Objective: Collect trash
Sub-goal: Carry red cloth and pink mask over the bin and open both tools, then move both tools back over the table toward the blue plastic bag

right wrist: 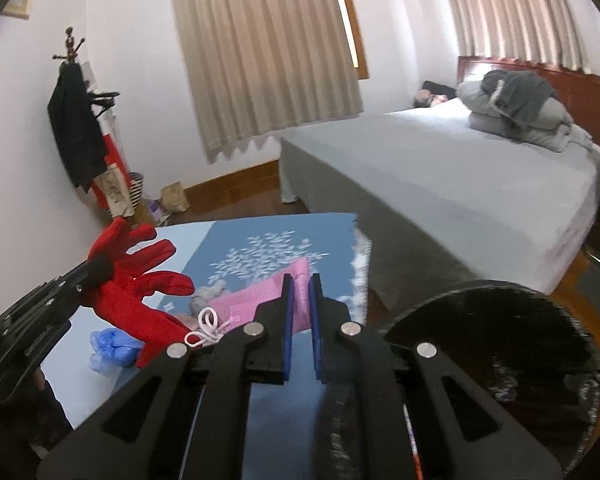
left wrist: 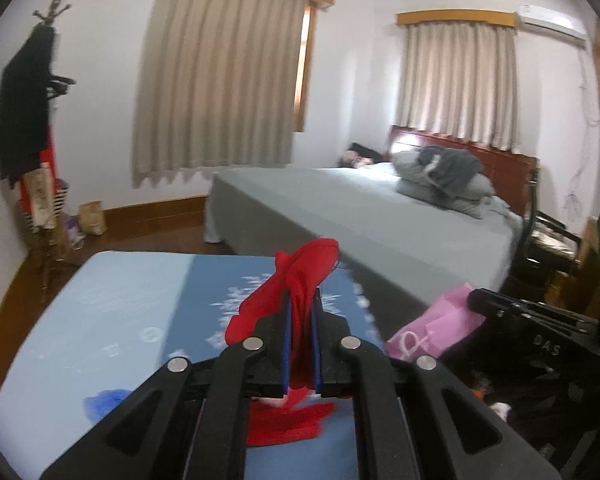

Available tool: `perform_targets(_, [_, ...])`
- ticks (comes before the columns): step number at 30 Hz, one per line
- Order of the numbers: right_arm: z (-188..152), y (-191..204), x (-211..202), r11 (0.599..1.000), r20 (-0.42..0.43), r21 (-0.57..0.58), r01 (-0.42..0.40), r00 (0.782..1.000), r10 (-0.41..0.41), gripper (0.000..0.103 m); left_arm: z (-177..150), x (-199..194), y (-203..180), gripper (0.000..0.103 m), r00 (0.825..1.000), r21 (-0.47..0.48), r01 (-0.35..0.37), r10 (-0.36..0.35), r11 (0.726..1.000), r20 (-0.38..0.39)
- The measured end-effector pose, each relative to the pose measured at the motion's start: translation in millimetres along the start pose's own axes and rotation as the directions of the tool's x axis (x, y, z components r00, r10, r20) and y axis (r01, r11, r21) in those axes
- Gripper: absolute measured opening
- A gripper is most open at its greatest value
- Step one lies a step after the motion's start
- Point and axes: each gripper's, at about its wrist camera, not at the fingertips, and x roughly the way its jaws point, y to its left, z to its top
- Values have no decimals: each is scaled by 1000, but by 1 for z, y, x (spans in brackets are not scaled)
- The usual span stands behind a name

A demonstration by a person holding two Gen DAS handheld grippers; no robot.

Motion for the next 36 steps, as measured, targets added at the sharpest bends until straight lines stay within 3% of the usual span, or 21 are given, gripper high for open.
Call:
perform_targets(8, [-13,-62,-41,986,18,65,151,988,-152,7,3,11,-71,8,984,48,177,-177,983,-6])
perform_targets(16, [-40,-132,-78,939,3,141,313,948,-317,7,-6,33,-139,8,953,98,303,-299,948,-52])
perform_targets(21, [-56,-161,-88,915,-17,164,369,928,-371,8,-23,48,-171,11,921,111,385,-372,916,-115])
perform_targets(23, [-58,-166,-88,908,-23,167,383,923,-385,12,-29,56,-182,21,904,111,418,-401,901,-149])
perform_targets(24, [-61,-169,-88,902,-28,171,396,917,-397,14,-31,57,-184,26,901,113,423,-404,899,-158])
perform_targets(25, [-63,-173,-90,900,-31,174,400,916,-401,22,-31,58,-185,39,900,114,425,-405,898,-162])
perform_targets(29, [-66,-179,-91,892,-28,190,410,911,-412,41,-32,54,-178,62,912,114,400,-383,909,-145])
perform_targets(31, [-65,-177,-90,892,-20,192,409,910,-413,65,-30,53,-172,67,921,116,382,-366,917,-136])
perform_targets(32, [-63,-175,-89,892,-14,194,408,911,-413,73,-30,50,-165,72,930,117,359,-344,926,-127])
perform_targets(33, [-63,-172,-90,892,-4,197,406,910,-413,88,-29,50,-159,75,937,116,341,-328,933,-120])
perform_targets(34, [-62,-168,-90,892,3,203,405,910,-414,93,-28,49,-155,80,943,114,326,-314,939,-113])
perform_targets(36, [-59,-162,-87,899,5,210,383,920,-393,93,-27,45,-139,84,958,106,280,-271,954,-97])
